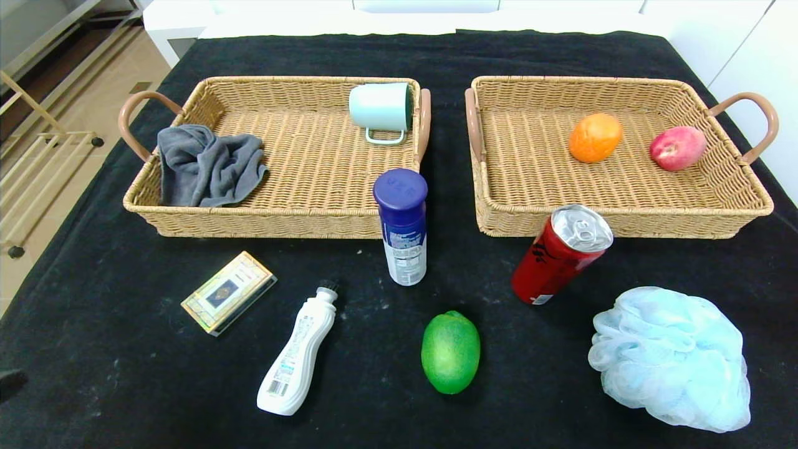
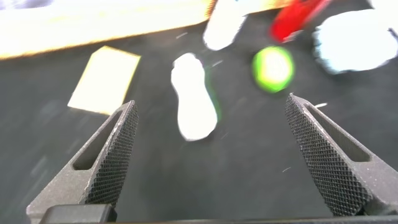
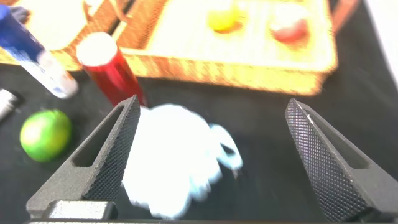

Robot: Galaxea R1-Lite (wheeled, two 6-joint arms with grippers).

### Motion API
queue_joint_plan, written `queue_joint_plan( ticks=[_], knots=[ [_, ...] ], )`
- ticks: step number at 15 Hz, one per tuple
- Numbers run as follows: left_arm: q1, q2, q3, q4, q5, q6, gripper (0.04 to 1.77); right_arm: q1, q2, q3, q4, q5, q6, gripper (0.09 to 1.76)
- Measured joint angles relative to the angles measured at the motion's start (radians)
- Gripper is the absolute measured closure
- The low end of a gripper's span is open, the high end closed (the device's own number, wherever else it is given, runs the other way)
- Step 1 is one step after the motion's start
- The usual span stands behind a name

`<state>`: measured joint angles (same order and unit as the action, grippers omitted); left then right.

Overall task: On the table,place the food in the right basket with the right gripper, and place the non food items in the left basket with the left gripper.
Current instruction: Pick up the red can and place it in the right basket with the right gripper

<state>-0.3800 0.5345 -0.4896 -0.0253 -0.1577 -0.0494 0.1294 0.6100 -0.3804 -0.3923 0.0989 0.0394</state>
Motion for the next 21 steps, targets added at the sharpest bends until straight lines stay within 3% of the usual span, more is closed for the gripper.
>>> queue_joint_plan(
  ticks=[3, 6, 7, 10, 21],
  knots=[
    [-0.04, 0.224, -0.05, -0.188, -0.036, 0.0, 0.09, 0.142, 0.186, -0.109, -0.046, -0.014, 0.0, 0.14],
    [-0.052, 0.442, -0.069, -0.431, -0.051, 0.002, 0.09, 0.305, 0.344, -0.159, -0.15, -0.114, 0.001, 0.14],
    [-0.055, 0.491, -0.079, -0.461, -0.063, 0.003, 0.09, 0.338, 0.385, -0.163, -0.191, -0.137, 0.001, 0.14],
    [-0.077, 0.561, -0.087, -0.466, -0.089, 0.003, 0.09, 0.391, 0.446, -0.166, -0.203, -0.147, 0.002, 0.14],
    [-0.09, 0.573, -0.113, -0.414, -0.091, 0.053, 0.09, 0.413, 0.459, -0.136, -0.198, -0.143, 0.001, 0.14]
  ],
)
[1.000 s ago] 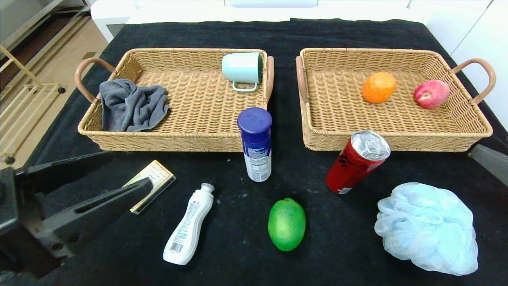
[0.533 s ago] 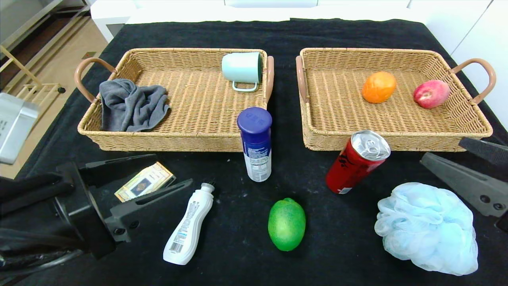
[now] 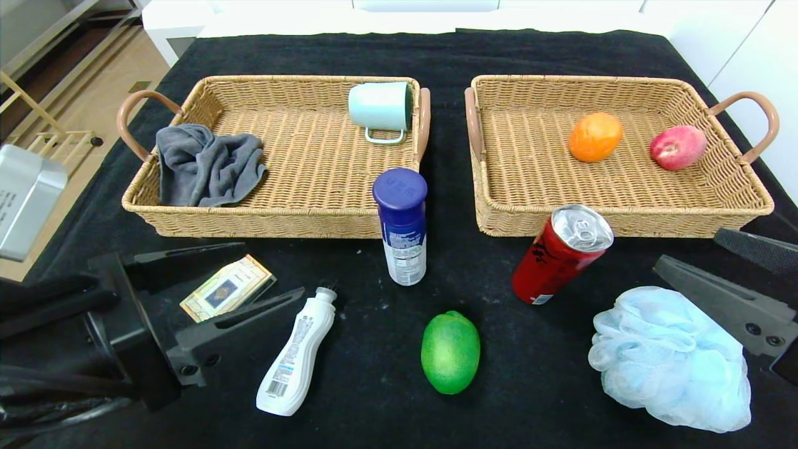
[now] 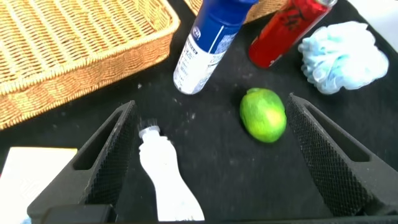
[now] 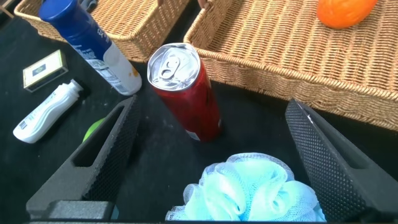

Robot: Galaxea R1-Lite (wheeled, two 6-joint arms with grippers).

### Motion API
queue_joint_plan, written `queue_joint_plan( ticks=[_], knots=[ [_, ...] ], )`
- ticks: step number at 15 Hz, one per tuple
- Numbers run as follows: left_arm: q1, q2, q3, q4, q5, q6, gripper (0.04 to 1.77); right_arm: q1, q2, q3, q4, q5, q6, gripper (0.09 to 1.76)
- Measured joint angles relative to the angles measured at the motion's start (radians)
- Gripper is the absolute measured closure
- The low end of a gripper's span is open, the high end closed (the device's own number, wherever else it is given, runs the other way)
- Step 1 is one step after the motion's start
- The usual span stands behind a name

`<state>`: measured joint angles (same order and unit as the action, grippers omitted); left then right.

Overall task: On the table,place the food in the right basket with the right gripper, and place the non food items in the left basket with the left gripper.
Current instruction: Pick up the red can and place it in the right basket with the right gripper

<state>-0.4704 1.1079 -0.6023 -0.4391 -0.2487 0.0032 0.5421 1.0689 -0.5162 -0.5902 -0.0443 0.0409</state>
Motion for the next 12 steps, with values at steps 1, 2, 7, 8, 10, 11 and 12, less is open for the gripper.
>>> queue_joint_plan(
  ticks=[1, 2, 7, 8, 10, 11, 12],
  knots=[
    [0.0, -0.001, -0.003, 0.008, 0.0, 0.0, 0.09, -0.004, 0.001, -0.001, 0.0, -0.001, -0.001, 0.14],
    [0.001, -0.002, -0.006, 0.01, 0.0, 0.0, 0.09, -0.006, 0.002, -0.011, 0.003, -0.015, -0.002, 0.14],
    [0.001, -0.015, -0.011, 0.01, 0.001, 0.001, 0.09, -0.013, 0.013, -0.154, 0.235, -0.156, -0.02, 0.14],
    [0.001, -0.018, -0.011, 0.01, 0.002, 0.001, 0.09, -0.011, 0.015, -0.182, 0.283, -0.161, -0.019, 0.14],
    [0.001, -0.022, -0.01, 0.01, 0.001, 0.001, 0.09, 0.007, 0.017, -0.205, 0.355, -0.154, -0.018, 0.14],
    [0.001, -0.022, -0.008, 0.011, 0.001, 0.001, 0.09, 0.019, 0.017, -0.201, 0.361, -0.136, -0.018, 0.14],
    [0.001, -0.022, -0.007, 0.011, 0.001, 0.001, 0.09, 0.031, 0.016, -0.185, 0.361, -0.108, -0.02, 0.14]
  ],
)
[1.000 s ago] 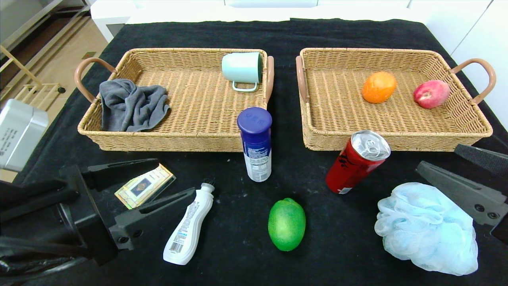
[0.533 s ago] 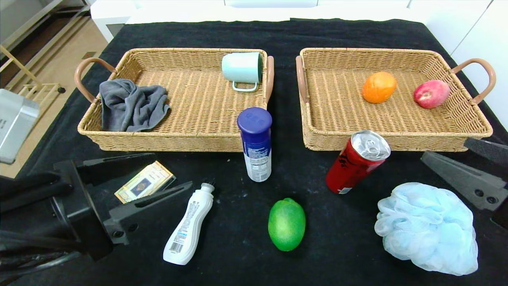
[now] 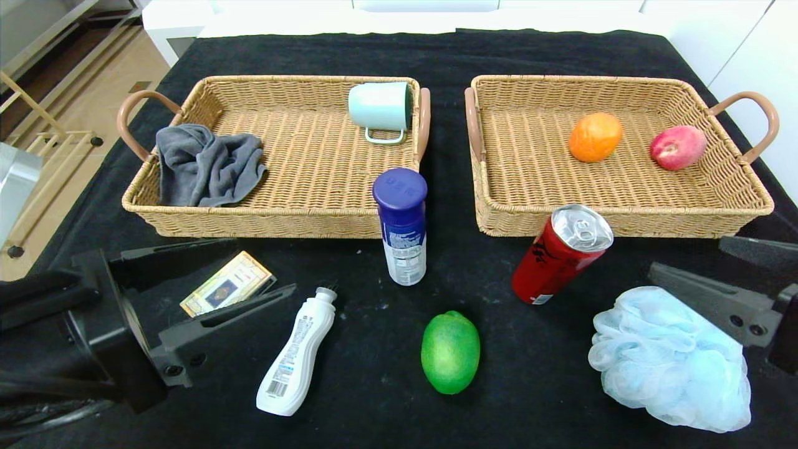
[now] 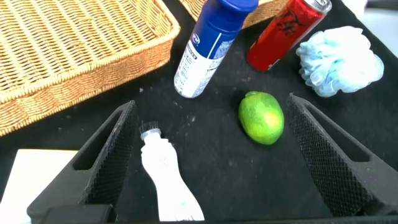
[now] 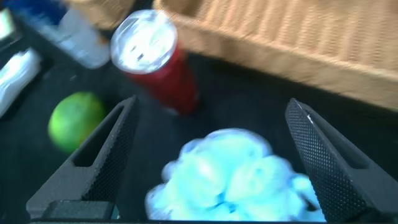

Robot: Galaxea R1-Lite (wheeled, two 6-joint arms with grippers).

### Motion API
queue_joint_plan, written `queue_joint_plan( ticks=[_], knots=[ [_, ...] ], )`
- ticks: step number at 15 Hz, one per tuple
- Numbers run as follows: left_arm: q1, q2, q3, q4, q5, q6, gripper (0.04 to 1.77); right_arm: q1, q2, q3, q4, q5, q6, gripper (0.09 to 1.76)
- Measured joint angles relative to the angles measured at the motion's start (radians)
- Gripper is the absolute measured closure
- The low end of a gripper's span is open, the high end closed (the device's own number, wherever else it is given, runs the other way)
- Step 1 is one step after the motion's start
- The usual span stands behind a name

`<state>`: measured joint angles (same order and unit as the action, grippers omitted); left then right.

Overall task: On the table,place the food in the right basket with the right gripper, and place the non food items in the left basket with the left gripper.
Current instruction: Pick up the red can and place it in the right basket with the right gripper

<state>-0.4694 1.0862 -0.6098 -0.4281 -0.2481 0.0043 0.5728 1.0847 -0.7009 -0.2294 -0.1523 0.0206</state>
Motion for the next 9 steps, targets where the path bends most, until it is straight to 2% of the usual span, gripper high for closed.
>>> queue_joint_plan(
  ticks=[3, 6, 9],
  knots=[
    [-0.002, 0.002, 0.003, 0.001, -0.001, 0.0, 0.09, 0.04, -0.009, 0.068, -0.001, 0.074, -0.005, 0.14],
    [-0.004, 0.004, 0.005, 0.001, -0.001, 0.002, 0.09, 0.096, 0.01, 0.109, -0.009, 0.076, -0.017, 0.14],
    [-0.004, 0.003, 0.006, 0.001, -0.001, 0.003, 0.09, 0.12, 0.065, 0.117, -0.095, 0.073, -0.041, 0.14]
  ],
)
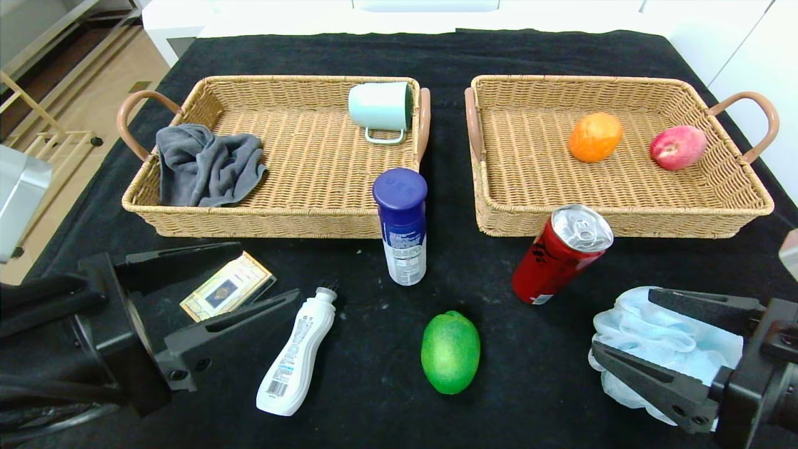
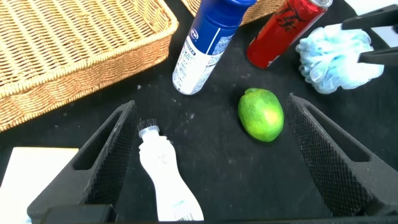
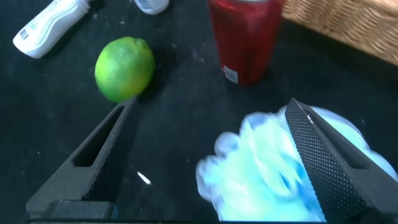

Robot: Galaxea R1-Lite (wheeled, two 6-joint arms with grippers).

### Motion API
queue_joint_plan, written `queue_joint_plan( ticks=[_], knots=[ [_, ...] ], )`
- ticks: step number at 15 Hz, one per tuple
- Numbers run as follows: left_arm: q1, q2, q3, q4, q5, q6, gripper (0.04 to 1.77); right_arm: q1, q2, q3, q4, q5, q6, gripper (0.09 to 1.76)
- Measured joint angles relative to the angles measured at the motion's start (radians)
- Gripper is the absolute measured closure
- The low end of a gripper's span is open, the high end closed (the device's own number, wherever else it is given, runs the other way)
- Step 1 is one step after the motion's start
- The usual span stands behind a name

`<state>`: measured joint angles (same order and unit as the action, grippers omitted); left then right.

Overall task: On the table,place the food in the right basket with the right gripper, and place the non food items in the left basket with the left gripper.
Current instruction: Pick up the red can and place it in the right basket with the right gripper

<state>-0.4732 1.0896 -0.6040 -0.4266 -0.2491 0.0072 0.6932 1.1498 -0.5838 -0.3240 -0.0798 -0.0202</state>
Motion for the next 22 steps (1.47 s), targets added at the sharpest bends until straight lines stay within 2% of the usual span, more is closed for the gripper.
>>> queue_joint_plan(
  ticks=[10, 16, 22],
  knots=[
    [-0.003, 0.001, 0.007, 0.001, -0.001, 0.002, 0.09, 0.016, 0.157, -0.083, -0.104, -0.117, -0.012, 0.14],
    [-0.006, 0.0, 0.009, 0.0, -0.004, 0.002, 0.09, 0.021, 0.223, -0.106, -0.148, -0.125, -0.008, 0.14],
    [-0.015, -0.014, 0.005, 0.0, -0.004, 0.002, 0.09, 0.021, 0.281, -0.111, -0.275, -0.163, -0.006, 0.14]
  ],
)
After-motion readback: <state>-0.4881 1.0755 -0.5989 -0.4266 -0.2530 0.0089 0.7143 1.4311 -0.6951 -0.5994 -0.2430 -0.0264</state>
